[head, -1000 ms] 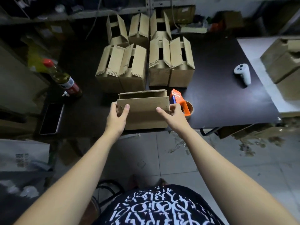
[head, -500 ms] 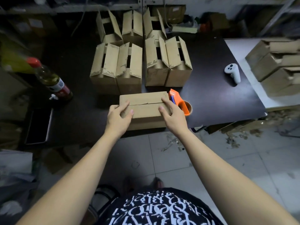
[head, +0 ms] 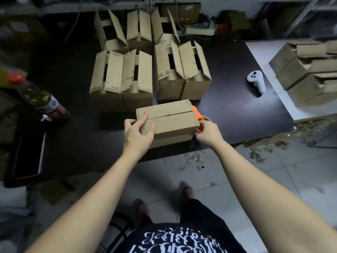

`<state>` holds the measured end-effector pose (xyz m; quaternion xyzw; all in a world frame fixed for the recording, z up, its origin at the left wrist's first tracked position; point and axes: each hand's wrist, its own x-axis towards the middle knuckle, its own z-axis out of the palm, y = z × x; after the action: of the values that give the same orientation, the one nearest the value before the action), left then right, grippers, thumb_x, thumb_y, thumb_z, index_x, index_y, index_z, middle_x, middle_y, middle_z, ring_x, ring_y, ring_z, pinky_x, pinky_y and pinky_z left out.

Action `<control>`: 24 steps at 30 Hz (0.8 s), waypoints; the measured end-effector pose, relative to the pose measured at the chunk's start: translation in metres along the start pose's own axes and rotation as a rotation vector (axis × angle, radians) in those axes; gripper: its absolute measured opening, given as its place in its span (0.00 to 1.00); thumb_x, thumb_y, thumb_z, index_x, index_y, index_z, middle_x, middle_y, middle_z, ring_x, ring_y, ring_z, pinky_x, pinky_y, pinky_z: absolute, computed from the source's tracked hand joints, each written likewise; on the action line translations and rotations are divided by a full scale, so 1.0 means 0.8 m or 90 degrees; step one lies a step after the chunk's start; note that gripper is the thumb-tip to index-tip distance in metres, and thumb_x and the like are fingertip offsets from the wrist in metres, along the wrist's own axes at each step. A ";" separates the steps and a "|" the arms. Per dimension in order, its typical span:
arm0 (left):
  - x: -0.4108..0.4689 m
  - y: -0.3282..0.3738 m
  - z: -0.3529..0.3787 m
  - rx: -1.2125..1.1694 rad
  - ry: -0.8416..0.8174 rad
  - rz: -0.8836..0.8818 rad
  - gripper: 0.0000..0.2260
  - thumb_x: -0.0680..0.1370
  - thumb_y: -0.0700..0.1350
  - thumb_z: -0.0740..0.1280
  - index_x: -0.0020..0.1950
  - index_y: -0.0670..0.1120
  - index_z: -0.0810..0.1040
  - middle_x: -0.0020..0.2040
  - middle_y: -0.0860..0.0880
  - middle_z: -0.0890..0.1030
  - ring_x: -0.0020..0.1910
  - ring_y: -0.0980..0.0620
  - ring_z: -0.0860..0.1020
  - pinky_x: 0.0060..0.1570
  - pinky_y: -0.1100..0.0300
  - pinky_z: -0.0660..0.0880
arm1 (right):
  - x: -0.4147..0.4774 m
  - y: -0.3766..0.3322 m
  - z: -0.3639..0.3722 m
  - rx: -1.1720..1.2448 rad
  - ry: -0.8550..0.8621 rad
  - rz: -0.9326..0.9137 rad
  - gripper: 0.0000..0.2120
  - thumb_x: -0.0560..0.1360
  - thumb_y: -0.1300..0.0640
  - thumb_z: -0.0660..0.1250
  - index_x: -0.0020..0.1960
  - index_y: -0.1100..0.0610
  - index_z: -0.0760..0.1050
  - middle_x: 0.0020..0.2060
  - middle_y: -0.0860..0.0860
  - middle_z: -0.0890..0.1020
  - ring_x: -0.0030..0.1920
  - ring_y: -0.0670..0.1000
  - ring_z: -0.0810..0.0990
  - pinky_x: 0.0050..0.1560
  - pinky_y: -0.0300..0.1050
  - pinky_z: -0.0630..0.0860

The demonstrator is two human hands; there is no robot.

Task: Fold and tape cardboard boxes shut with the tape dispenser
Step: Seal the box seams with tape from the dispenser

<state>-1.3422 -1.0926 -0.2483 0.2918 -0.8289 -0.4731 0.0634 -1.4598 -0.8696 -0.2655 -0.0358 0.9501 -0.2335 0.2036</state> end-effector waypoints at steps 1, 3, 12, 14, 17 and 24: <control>0.004 0.003 0.004 -0.001 0.006 -0.001 0.24 0.79 0.54 0.71 0.75 0.58 0.73 0.61 0.49 0.68 0.57 0.56 0.71 0.56 0.64 0.66 | 0.009 0.007 0.001 -0.057 -0.031 -0.005 0.10 0.77 0.57 0.70 0.57 0.58 0.79 0.51 0.55 0.82 0.49 0.57 0.79 0.47 0.50 0.75; 0.014 0.011 0.012 -0.002 0.017 -0.004 0.24 0.78 0.53 0.72 0.74 0.57 0.74 0.60 0.49 0.70 0.57 0.56 0.72 0.57 0.64 0.67 | 0.026 0.018 0.000 -0.149 -0.013 -0.008 0.11 0.78 0.50 0.70 0.54 0.55 0.75 0.48 0.53 0.80 0.47 0.55 0.79 0.45 0.51 0.78; 0.034 0.073 0.089 0.032 -0.002 -0.020 0.22 0.77 0.54 0.73 0.72 0.61 0.75 0.57 0.53 0.72 0.57 0.56 0.75 0.61 0.63 0.70 | 0.103 0.074 -0.089 -0.068 0.116 -0.011 0.15 0.80 0.52 0.66 0.60 0.61 0.72 0.57 0.60 0.80 0.58 0.65 0.78 0.52 0.53 0.74; 0.039 0.092 0.105 0.044 0.031 -0.035 0.22 0.77 0.51 0.74 0.71 0.60 0.77 0.57 0.51 0.73 0.56 0.55 0.76 0.63 0.60 0.72 | 0.118 0.091 -0.117 -0.018 0.115 -0.004 0.17 0.78 0.50 0.67 0.59 0.61 0.72 0.56 0.60 0.81 0.55 0.65 0.79 0.49 0.51 0.71; 0.045 0.111 0.113 0.058 0.042 -0.061 0.22 0.75 0.49 0.76 0.69 0.57 0.78 0.59 0.48 0.75 0.54 0.52 0.77 0.63 0.57 0.74 | 0.125 0.108 -0.151 0.076 0.152 0.008 0.16 0.73 0.44 0.69 0.50 0.57 0.74 0.45 0.56 0.82 0.46 0.62 0.79 0.42 0.47 0.69; 0.059 0.143 0.109 0.158 0.025 -0.073 0.23 0.70 0.53 0.80 0.65 0.55 0.82 0.59 0.51 0.72 0.55 0.49 0.78 0.59 0.53 0.77 | 0.110 0.096 -0.196 0.205 0.220 -0.150 0.26 0.66 0.30 0.76 0.43 0.51 0.75 0.36 0.44 0.80 0.37 0.47 0.78 0.34 0.37 0.67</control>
<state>-1.4627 -1.0095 -0.2102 0.3532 -0.8617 -0.3639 0.0158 -1.6018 -0.7482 -0.2067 -0.0731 0.9105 -0.4067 0.0124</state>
